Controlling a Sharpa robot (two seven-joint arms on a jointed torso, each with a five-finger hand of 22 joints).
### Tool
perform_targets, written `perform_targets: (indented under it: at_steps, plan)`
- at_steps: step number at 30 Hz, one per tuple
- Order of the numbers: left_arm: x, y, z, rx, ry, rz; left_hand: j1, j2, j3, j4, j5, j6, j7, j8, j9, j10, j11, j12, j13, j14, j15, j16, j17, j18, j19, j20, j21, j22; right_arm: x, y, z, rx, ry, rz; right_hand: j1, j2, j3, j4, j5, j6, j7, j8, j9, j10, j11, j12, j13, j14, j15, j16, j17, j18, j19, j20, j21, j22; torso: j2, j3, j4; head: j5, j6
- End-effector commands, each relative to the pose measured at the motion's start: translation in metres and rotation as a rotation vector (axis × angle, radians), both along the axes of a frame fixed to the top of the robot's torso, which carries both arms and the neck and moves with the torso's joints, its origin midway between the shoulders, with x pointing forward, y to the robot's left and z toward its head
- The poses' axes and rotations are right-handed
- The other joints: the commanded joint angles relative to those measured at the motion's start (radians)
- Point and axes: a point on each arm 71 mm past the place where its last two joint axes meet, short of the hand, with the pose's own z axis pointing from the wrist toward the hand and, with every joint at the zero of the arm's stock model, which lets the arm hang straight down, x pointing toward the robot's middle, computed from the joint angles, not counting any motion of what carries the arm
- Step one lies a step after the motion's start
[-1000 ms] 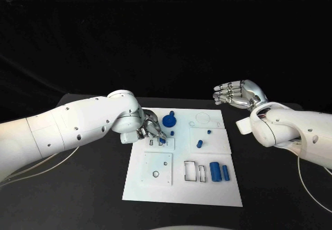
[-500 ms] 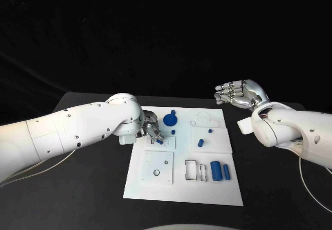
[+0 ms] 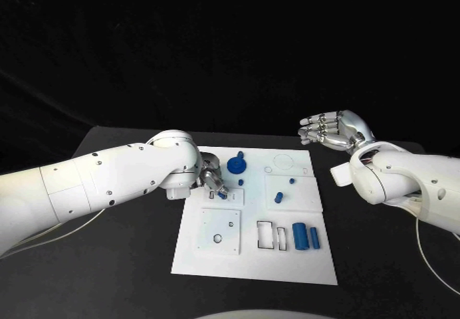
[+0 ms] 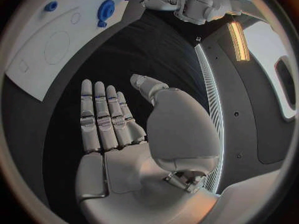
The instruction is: Assemble the parts on the task board
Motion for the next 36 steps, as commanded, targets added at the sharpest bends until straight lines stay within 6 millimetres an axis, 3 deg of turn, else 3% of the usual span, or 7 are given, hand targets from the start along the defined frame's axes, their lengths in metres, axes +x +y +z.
perform_targets:
  at_steps: [1,17,25,29,32,36]
  plan:
    - [-0.001,-0.0015,-0.0026,0.006,-0.013,-0.008,0.001,0.009,0.203,-0.211,0.002,0.007,-0.007,0.005,0.0,0.007,-0.002,0.007,0.001,0.103,-0.005,0.001,0.261,-0.019,0.042,-0.005,0.005,0.168,-0.0006,0.0015,0.0004,-0.003,-0.009,0.016,-0.006,0.001,-0.007,-0.001,0.005,-0.009,0.006,0.0,-0.001,-0.009,0.001,-0.003,-0.001,0.0,0.003,-0.005,-0.001,0.011,0.001,0.006,-0.005,-0.001,0.0,0.0003,-0.0003,0.0,-0.001]
    - [-0.0032,-0.0019,-0.0038,0.021,0.003,-0.019,-0.008,0.009,0.2,-0.211,-0.003,0.012,-0.008,0.008,0.003,0.01,-0.003,0.006,0.0,0.103,-0.006,0.001,0.26,-0.019,0.042,-0.006,0.005,0.169,-0.0003,0.0014,0.0,-0.003,-0.007,0.016,-0.006,0.001,-0.008,-0.001,0.008,-0.01,0.007,0.0,-0.002,-0.01,0.002,-0.003,-0.001,-0.001,0.004,-0.006,-0.002,0.011,0.001,0.006,-0.006,-0.003,-0.001,0.0008,0.0001,0.0,-0.005]
    - [-0.0037,-0.0021,-0.0042,0.027,0.01,-0.022,-0.02,0.011,0.197,-0.212,-0.026,0.014,-0.011,0.01,0.006,0.013,-0.005,0.003,-0.003,0.103,-0.007,0.001,0.259,-0.019,0.042,-0.007,0.005,0.169,-0.0004,0.0013,-0.0001,-0.003,-0.006,0.016,-0.006,0.001,-0.008,-0.001,0.008,-0.01,0.007,0.0,-0.002,-0.01,0.002,-0.003,-0.001,-0.001,0.004,-0.006,-0.002,0.011,0.001,0.006,-0.006,-0.003,-0.001,0.0006,0.0001,0.0,-0.005]
    - [-0.0038,-0.0024,-0.0043,0.026,0.013,-0.022,-0.036,0.016,0.191,-0.208,-0.065,0.015,-0.014,0.009,0.008,0.019,-0.008,0.002,-0.003,0.103,-0.009,0.001,0.259,-0.019,0.043,-0.008,0.005,0.171,-0.0004,0.0013,-0.0002,-0.003,-0.006,0.017,-0.006,0.001,-0.008,-0.001,0.008,-0.01,0.007,0.0,-0.002,-0.01,0.002,-0.003,-0.001,-0.001,0.004,-0.006,-0.002,0.011,0.001,0.006,-0.006,-0.003,-0.001,0.0006,0.0002,0.001,-0.006]
    - [-0.0037,-0.0022,-0.0044,0.024,0.014,-0.018,-0.056,0.018,0.177,-0.196,-0.112,0.019,-0.019,0.008,0.01,0.024,-0.01,0.0,-0.005,0.103,-0.012,0.001,0.26,-0.02,0.043,-0.01,0.005,0.172,-0.0003,0.0014,-0.0002,-0.003,-0.005,0.017,-0.006,0.001,-0.008,-0.001,0.008,-0.01,0.007,0.0,-0.002,-0.01,0.002,-0.003,-0.001,-0.001,0.004,-0.006,-0.002,0.011,0.001,0.006,-0.006,-0.003,0.0,0.0004,0.0003,0.0,-0.006]
    - [-0.0033,-0.0021,-0.0044,0.022,0.015,-0.014,-0.075,0.017,0.155,-0.18,-0.141,0.021,-0.025,0.003,0.009,0.027,-0.014,0.0,-0.005,0.103,-0.015,0.001,0.26,-0.02,0.044,-0.013,0.005,0.173,-0.0002,0.0014,-0.0003,-0.003,-0.005,0.017,-0.006,0.001,-0.008,-0.001,0.008,-0.01,0.007,0.0,-0.002,-0.01,0.002,-0.003,-0.001,-0.001,0.004,-0.006,-0.002,0.011,0.001,0.006,-0.006,-0.003,0.0,0.0007,0.0006,0.001,-0.007]
